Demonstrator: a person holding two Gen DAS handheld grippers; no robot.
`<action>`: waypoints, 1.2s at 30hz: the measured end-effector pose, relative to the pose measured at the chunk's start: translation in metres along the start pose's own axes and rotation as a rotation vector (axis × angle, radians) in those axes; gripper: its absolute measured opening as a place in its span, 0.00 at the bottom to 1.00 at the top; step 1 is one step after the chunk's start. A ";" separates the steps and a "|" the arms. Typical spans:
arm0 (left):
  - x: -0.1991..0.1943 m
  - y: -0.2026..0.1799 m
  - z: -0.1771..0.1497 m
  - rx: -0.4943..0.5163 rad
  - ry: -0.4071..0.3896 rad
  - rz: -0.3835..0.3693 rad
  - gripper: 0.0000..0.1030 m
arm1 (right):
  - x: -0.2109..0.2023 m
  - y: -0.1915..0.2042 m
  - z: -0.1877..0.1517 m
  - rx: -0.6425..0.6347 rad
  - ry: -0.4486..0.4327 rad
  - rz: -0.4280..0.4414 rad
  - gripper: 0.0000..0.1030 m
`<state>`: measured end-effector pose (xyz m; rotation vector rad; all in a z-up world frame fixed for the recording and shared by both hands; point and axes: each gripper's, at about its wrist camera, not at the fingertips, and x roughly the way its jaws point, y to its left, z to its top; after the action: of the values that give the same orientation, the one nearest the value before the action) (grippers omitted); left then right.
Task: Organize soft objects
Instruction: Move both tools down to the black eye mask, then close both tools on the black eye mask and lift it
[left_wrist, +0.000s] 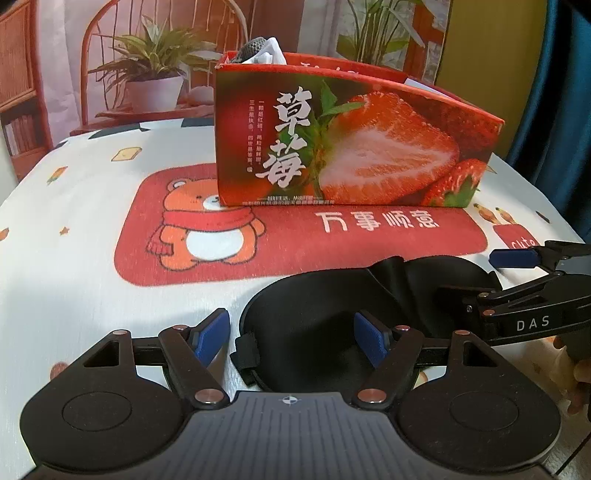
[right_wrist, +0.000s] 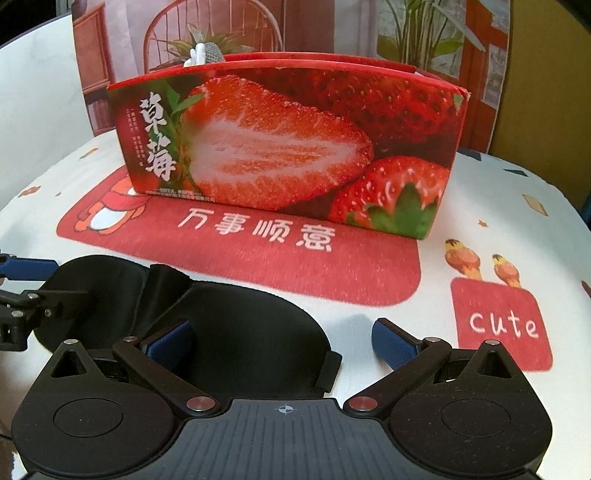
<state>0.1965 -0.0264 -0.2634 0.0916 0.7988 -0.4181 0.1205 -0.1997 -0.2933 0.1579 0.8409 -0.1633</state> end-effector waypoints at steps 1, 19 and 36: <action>0.001 0.000 0.001 0.002 -0.003 0.002 0.74 | 0.002 0.000 0.001 0.001 -0.002 -0.001 1.00; -0.007 0.011 -0.001 -0.076 0.021 -0.030 0.74 | -0.017 -0.010 -0.009 0.067 -0.013 0.026 0.93; -0.004 0.001 -0.002 -0.050 -0.004 -0.069 0.57 | -0.007 0.011 0.000 0.024 -0.021 0.091 0.77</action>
<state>0.1927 -0.0231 -0.2621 0.0167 0.8095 -0.4628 0.1182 -0.1887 -0.2873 0.2164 0.8092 -0.0896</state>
